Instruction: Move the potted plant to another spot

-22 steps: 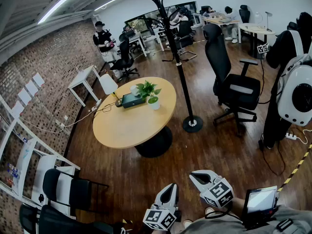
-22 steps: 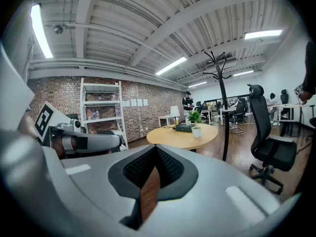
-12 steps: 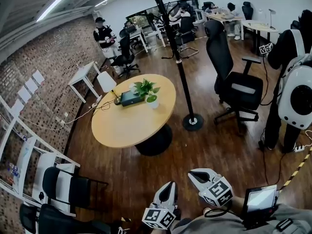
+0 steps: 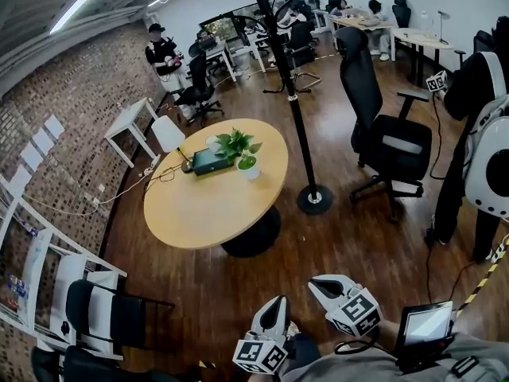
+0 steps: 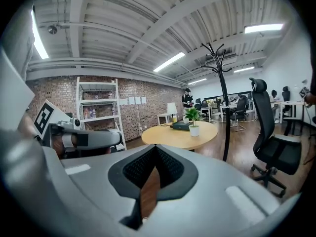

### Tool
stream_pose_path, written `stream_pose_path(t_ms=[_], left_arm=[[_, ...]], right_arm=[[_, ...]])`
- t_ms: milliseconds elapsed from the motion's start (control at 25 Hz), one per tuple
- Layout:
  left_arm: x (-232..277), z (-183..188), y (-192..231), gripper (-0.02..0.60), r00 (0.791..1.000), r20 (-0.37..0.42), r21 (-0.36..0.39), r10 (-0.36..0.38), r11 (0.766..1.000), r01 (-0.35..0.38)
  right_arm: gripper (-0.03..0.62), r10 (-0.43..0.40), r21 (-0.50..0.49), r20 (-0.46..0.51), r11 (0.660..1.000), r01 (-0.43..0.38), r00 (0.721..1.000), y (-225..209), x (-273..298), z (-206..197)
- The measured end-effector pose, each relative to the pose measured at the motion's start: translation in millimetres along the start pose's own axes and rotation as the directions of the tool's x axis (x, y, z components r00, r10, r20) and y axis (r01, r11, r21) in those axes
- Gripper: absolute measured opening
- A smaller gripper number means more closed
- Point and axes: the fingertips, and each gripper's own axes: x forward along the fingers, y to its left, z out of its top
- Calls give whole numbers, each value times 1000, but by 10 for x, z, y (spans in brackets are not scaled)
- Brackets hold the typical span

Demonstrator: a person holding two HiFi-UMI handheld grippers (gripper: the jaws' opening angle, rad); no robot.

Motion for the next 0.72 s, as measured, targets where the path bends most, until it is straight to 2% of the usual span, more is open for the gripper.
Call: stream_pose_path(t_ms=[160, 320, 520, 720], left_arm=[[245, 173, 485, 0, 1000, 6, -8, -31, 999, 31], [472, 515, 989, 0, 997, 13, 0, -70, 998, 70], [610, 890, 1578, 0, 992, 7, 21, -124, 992, 123], [723, 1083, 2087, 0, 989, -1, 19, -149, 989, 149]], right_arm=[[6, -35, 2, -5, 999, 35, 999, -127, 504, 140], [6, -65, -7, 8, 998, 65, 998, -192, 1046, 437], [6, -118, -7, 24, 993, 118, 993, -199, 1660, 725], [6, -151, -1, 31, 988, 151, 988, -201, 2158, 882]])
